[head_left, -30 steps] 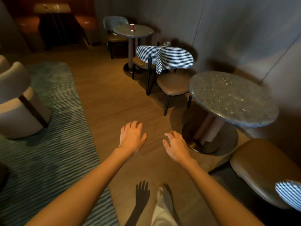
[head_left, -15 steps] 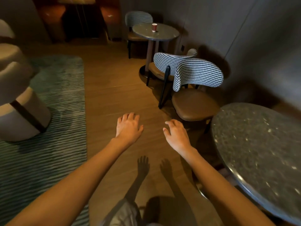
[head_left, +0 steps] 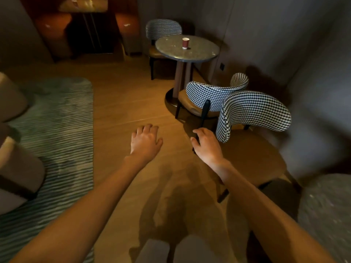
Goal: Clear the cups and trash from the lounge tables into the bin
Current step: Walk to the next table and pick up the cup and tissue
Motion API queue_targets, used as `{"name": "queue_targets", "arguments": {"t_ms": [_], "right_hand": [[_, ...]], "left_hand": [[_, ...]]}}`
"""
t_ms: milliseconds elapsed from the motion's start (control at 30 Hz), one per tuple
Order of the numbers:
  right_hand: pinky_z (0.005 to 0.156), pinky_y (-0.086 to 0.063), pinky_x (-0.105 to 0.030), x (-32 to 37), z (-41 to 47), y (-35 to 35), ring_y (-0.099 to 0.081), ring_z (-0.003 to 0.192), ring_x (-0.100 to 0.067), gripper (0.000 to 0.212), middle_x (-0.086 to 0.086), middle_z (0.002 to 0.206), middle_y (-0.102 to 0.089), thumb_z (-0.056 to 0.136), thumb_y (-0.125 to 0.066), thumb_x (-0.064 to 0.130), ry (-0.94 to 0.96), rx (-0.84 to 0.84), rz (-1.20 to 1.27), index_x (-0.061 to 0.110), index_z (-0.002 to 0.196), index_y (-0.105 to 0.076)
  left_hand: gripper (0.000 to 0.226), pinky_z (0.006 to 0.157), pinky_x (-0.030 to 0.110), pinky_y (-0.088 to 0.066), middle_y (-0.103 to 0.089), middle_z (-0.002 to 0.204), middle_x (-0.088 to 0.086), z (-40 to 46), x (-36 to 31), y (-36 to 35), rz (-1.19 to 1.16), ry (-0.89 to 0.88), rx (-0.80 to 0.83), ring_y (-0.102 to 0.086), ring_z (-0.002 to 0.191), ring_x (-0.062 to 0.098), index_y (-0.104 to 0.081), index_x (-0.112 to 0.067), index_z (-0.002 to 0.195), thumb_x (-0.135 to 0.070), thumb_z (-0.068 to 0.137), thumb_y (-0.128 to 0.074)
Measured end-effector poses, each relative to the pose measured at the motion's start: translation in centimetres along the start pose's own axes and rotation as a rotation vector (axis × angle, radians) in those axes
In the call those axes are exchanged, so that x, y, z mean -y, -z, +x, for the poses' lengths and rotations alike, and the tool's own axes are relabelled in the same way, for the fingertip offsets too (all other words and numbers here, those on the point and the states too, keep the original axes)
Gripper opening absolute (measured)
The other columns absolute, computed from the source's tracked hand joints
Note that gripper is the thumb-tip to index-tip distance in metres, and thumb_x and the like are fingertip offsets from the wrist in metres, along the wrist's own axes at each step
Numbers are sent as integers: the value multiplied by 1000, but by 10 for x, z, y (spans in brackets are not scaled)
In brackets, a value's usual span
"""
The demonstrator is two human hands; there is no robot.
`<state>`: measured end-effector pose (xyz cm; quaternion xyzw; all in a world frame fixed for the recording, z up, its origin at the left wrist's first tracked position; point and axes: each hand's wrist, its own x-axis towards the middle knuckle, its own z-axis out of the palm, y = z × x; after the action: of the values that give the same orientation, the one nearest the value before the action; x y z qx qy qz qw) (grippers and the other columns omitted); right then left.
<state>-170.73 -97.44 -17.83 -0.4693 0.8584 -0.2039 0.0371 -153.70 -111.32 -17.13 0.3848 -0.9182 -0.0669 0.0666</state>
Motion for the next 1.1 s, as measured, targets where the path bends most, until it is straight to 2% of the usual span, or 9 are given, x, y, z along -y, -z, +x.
{"name": "queue_targets", "arguments": {"t_ms": [300, 567, 733, 933, 1000, 1100], "right_hand": [[101, -43, -31, -58, 211, -60, -48, 124, -20, 39, -7, 130, -55, 97, -49, 33, 19, 103, -31, 13, 130, -52], [100, -41, -34, -103, 443, -39, -49, 120, -21, 37, -7, 125, -56, 96, -50, 29, 35, 29, 20, 11, 128, -54], [103, -40, -34, -118, 539, -60, -46, 123, -19, 39, -6, 130, -54, 98, -47, 31, 41, 115, 27, 12, 131, -52], [100, -42, -35, -142, 660, -108, -47, 121, -22, 38, -7, 128, -54, 97, -48, 30, -16, 157, 47, 12, 130, -52], [96, -41, -33, -144, 709, -117, -47, 119, -22, 37, -6, 128, -52, 97, -47, 30, -37, 142, 61, 14, 131, -51], [98, -37, -30, -141, 785, -122, -42, 125, -20, 39, -4, 134, -48, 98, -44, 32, -115, 102, 102, 16, 133, -48]], "left_hand": [[50, 105, 44, -34, -41, 145, 5, 218, 20, -63, -20, -4, 81, -36, 134, 28, -42, -20, 137, -44, 94, -44], [49, 105, 44, -34, -43, 142, 3, 445, 3, -53, -8, 15, 48, -38, 131, 27, -41, -22, 138, -43, 94, -45], [50, 105, 41, -33, -41, 145, 3, 535, 16, -76, 2, 56, 116, -37, 133, 25, -39, -22, 140, -44, 95, -43], [51, 106, 41, -33, -39, 146, 3, 673, 42, -106, -6, 24, 145, -35, 134, 26, -38, -21, 140, -44, 95, -43], [51, 107, 42, -33, -39, 146, 4, 727, 54, -110, -12, 16, 138, -35, 134, 26, -38, -21, 141, -44, 95, -43], [52, 107, 43, -35, -40, 146, 4, 807, 71, -107, -39, -6, 152, -37, 134, 26, -38, -21, 141, -44, 95, -43]]}}
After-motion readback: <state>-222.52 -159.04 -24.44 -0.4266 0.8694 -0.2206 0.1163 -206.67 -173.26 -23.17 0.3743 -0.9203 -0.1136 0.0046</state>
